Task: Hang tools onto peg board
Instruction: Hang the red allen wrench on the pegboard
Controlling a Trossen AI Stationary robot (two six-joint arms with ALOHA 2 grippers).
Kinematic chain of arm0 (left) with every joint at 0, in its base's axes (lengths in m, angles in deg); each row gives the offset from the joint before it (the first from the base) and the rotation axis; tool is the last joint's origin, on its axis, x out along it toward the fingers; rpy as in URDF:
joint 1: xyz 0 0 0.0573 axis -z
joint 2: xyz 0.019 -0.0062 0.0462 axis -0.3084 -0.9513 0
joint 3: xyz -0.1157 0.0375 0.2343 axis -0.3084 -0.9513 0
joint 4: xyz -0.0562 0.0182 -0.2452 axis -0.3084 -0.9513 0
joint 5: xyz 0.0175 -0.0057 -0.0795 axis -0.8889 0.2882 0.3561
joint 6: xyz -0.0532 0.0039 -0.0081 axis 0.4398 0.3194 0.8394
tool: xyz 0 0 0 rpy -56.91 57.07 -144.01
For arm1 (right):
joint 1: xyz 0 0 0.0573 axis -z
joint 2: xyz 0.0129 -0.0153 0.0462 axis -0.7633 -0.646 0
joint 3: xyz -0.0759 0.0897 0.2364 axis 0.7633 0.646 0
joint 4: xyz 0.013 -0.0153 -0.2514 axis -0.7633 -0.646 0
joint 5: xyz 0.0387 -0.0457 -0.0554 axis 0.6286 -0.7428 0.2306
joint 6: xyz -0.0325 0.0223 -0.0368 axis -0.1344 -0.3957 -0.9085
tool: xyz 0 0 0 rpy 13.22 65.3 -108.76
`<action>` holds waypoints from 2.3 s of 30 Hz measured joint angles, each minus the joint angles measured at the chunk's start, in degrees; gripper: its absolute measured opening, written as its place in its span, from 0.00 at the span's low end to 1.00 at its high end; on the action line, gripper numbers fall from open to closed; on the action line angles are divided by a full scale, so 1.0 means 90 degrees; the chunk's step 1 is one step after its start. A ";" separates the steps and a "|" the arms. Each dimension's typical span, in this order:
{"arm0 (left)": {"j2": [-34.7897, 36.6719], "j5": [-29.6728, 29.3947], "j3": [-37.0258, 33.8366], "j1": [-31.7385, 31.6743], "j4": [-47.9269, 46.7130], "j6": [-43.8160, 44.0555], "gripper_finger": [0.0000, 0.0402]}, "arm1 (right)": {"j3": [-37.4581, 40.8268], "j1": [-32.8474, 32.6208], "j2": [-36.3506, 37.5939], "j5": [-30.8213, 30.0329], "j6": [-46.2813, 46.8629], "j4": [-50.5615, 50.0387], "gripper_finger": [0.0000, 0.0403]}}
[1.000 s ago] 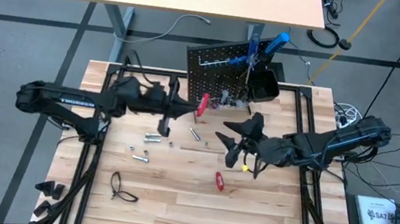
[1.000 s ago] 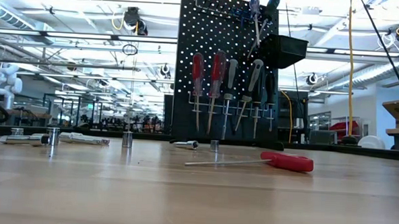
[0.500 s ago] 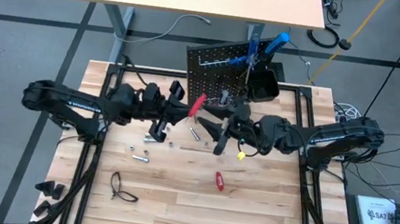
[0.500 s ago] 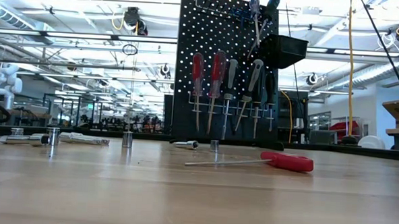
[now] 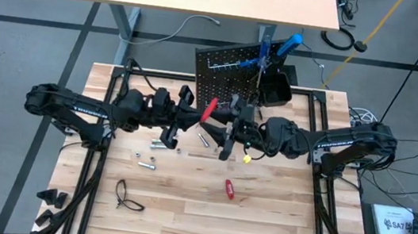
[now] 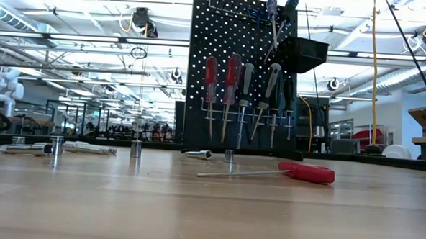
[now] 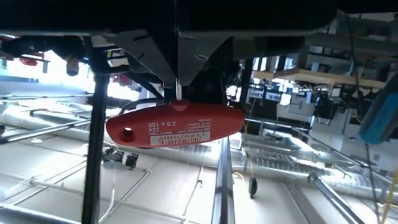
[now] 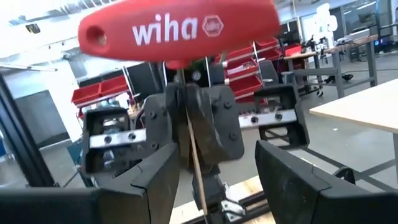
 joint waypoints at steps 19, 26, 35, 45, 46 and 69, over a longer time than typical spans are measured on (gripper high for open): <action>-0.0011 -0.0113 0.0000 -0.0061 -0.0044 -0.0140 0.00 | 0.0000 0.0202 -0.0117 0.0212 -0.0088 0.0224 0.10; -0.0006 -0.0201 0.0000 -0.0056 -0.0045 -0.0099 0.01 | 0.0000 0.0241 -0.0117 0.0477 -0.0140 0.0331 0.01; 0.0157 -0.0284 0.0005 -0.0206 -0.0796 0.0038 0.20 | 0.0002 0.0216 0.0234 -0.0462 -0.0210 -0.0357 0.00; 0.1086 -0.0210 -0.0005 -0.0631 -0.3012 0.0038 0.30 | -0.0005 0.0065 0.1250 -0.3245 -0.0103 -0.2616 0.00; 0.1190 -0.0210 -0.0005 -0.0662 -0.3227 -0.0038 0.30 | -0.0005 0.0064 0.1304 -0.3496 -0.0048 -0.2795 0.00; 0.1446 -0.0246 -0.0005 -0.0884 -0.3759 -0.0111 0.30 | 0.0000 0.1303 0.0479 -0.3436 0.0303 -0.3205 0.00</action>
